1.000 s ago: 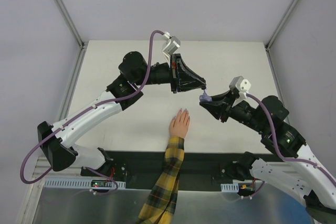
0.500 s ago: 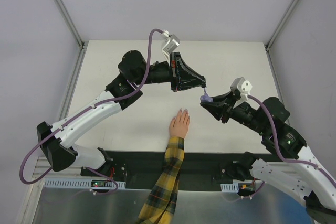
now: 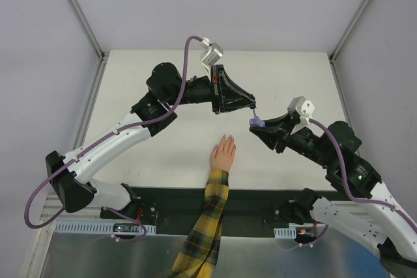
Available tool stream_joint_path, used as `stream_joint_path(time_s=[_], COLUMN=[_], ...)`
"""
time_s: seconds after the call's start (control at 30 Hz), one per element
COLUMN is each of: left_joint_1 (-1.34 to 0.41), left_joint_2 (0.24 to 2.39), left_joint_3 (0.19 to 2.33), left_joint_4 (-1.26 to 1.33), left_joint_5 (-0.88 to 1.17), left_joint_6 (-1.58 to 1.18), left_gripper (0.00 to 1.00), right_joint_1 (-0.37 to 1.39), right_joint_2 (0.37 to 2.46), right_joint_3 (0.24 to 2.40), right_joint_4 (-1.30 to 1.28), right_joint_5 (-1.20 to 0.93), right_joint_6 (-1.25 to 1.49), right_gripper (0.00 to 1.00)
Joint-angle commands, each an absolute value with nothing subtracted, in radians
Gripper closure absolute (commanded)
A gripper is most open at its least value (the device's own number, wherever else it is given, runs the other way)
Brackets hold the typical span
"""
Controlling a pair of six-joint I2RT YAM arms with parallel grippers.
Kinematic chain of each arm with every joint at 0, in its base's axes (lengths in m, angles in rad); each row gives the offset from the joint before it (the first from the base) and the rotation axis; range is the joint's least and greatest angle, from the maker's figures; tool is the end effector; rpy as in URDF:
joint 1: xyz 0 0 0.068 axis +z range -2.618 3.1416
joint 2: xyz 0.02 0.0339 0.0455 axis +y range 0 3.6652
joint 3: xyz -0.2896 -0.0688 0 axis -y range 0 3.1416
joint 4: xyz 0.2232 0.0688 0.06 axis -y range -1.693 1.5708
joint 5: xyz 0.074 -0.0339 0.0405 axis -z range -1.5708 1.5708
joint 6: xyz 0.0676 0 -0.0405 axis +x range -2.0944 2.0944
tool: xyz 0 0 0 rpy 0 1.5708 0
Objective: Paint the nails
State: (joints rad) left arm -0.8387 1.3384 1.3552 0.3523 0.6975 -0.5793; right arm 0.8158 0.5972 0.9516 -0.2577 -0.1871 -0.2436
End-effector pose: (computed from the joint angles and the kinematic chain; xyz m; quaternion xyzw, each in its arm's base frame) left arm 0.1634 -0.2468 0.5044 0.3482 0.4904 -0.6513 0.4626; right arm 0.0654 0.0879 0.4236 -0.3978 0.5425 0.2683 0.6895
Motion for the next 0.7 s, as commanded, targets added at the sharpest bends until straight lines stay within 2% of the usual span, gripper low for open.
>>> stream_joint_path(time_s=[0.0,0.67], left_joint_1=[-0.845,-0.848], left_joint_2=[1.322,1.301], left_joint_3=[1.399,1.381], left_joint_4=[0.38,0.316], left_joint_5=[0.718,0.655], left_joint_6=[-0.58,-0.543], left_gripper=[1.0,1.0], right_joint_1=[0.813,0.813], right_joint_2=[0.586,0.508], right_joint_3=[0.957,0.937], right_joint_4=[-0.19,-0.213], right_joint_5=[-0.175,-0.158], right_joint_6=[-0.236,-0.219], right_gripper=[1.0,1.0])
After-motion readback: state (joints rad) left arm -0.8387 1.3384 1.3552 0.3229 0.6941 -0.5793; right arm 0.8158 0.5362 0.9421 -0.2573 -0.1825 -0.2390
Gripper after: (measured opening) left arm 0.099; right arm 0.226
